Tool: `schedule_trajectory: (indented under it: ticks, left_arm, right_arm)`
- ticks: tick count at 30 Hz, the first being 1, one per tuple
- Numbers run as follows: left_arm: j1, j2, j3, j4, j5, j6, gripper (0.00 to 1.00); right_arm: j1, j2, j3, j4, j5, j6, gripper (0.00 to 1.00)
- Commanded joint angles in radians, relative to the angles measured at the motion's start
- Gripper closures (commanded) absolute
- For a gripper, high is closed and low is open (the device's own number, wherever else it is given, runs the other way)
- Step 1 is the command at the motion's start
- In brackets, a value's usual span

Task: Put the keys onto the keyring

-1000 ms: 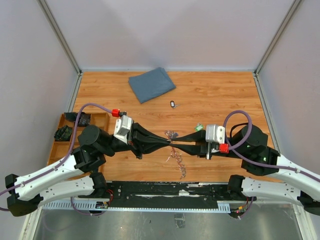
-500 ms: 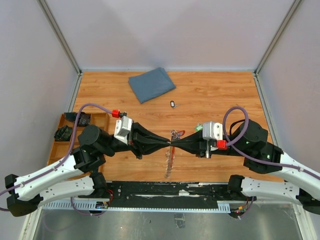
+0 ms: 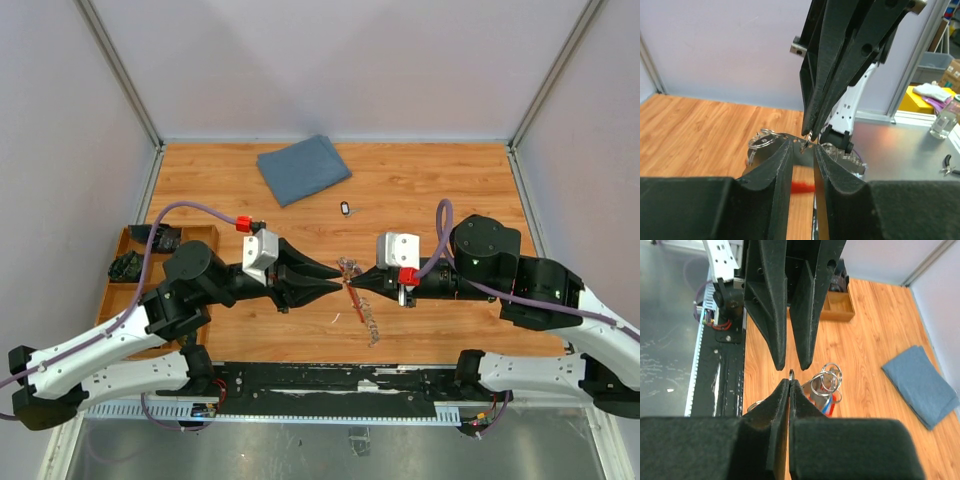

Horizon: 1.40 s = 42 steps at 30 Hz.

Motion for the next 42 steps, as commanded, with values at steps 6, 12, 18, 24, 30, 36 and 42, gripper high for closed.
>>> schedule_trajectory:
  ticks: [6,12,18,24,30,36,42]
  left_arm:
    - [-0.007,0.071,0.045,-0.088,-0.012,0.066,0.72]
    - [-0.006,0.083,0.046,-0.088,-0.028,0.074,0.71]
    - [-0.006,0.088,0.051,-0.089,-0.032,0.082,0.71]
    - [-0.006,0.103,0.049,-0.085,-0.006,0.078,0.75]
    - [-0.007,0.102,0.049,-0.086,0.004,0.075,0.87]
    - [-0.008,0.082,0.038,-0.055,0.0,0.052,1.0]
    - [-0.007,0.03,-0.004,0.021,-0.012,-0.004,0.99]
  right_arm:
    - [-0.013,0.128,0.21,-0.295,0.092,-0.065,1.0]
    - [-0.012,0.154,0.226,-0.315,0.083,-0.058,1.0]
    - [-0.012,0.162,0.227,-0.316,0.076,-0.047,1.0]
    - [-0.012,0.16,0.22,-0.292,0.067,-0.037,1.0]
    - [-0.012,0.159,0.208,-0.277,0.061,-0.034,1.0]
    - [-0.012,0.132,0.171,-0.225,0.076,-0.035,0.97]
    - [-0.012,0.01,0.043,-0.062,0.07,-0.044,0.7]
